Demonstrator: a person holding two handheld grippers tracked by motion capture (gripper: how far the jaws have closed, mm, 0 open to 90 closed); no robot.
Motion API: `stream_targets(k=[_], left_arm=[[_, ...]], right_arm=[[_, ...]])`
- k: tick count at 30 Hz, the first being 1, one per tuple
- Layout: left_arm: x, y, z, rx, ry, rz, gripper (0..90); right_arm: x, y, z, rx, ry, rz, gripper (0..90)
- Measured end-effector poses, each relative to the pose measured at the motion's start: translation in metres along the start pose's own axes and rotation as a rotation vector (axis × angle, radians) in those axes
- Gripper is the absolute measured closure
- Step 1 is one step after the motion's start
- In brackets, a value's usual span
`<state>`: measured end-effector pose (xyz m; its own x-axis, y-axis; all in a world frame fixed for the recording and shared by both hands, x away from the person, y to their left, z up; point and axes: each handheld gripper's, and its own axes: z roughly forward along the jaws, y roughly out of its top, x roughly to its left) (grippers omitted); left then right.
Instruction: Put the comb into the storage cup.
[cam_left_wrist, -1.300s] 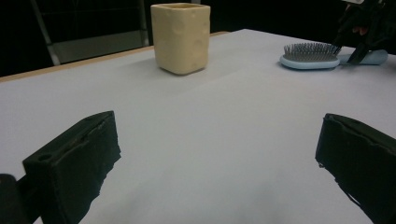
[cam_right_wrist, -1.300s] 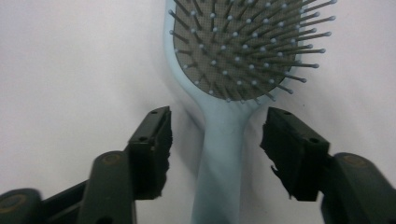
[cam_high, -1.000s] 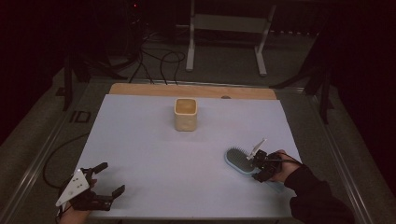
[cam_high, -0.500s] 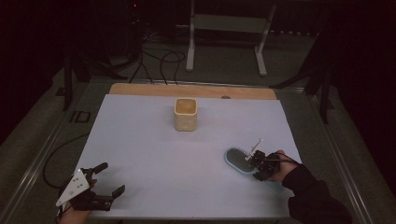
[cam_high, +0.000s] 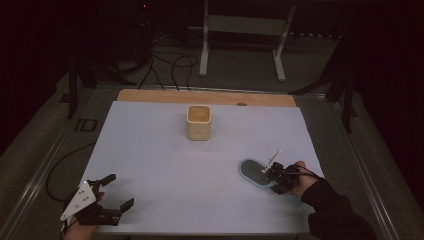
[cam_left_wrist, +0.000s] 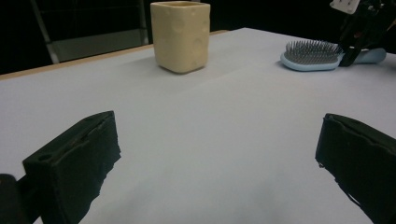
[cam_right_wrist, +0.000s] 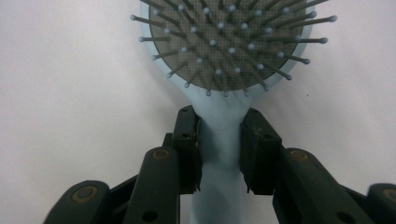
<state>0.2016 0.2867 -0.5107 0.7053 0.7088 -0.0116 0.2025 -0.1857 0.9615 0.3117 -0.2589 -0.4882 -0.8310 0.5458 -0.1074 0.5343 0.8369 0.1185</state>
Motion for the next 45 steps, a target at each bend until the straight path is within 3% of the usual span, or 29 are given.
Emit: stream_targets(k=[7,15,21,28,45], left_arm=[[0.0,0.0,0.0,-0.002,0.0,0.0,0.0],[0.0,0.0,0.0,0.001,0.001,-0.002,0.0],[0.0,0.0,0.0,-0.001,0.0,-0.002,0.0],[0.001,0.0,0.0,-0.003,0.001,-0.003,0.0],[0.001,-0.001,0.0,-0.002,-0.001,-0.002,0.0]], right_arm=[[-0.001,-0.001,-0.001,-0.044,0.007,0.021,70.3],[-0.001,0.004,-0.007,-0.157,0.007,0.056,70.4],[0.002,0.009,-0.01,-0.233,0.044,0.099,70.3],[0.003,0.019,-0.013,-0.343,0.023,0.144,70.3],[0.008,0.047,-0.028,-0.495,-0.021,0.164,70.3]])
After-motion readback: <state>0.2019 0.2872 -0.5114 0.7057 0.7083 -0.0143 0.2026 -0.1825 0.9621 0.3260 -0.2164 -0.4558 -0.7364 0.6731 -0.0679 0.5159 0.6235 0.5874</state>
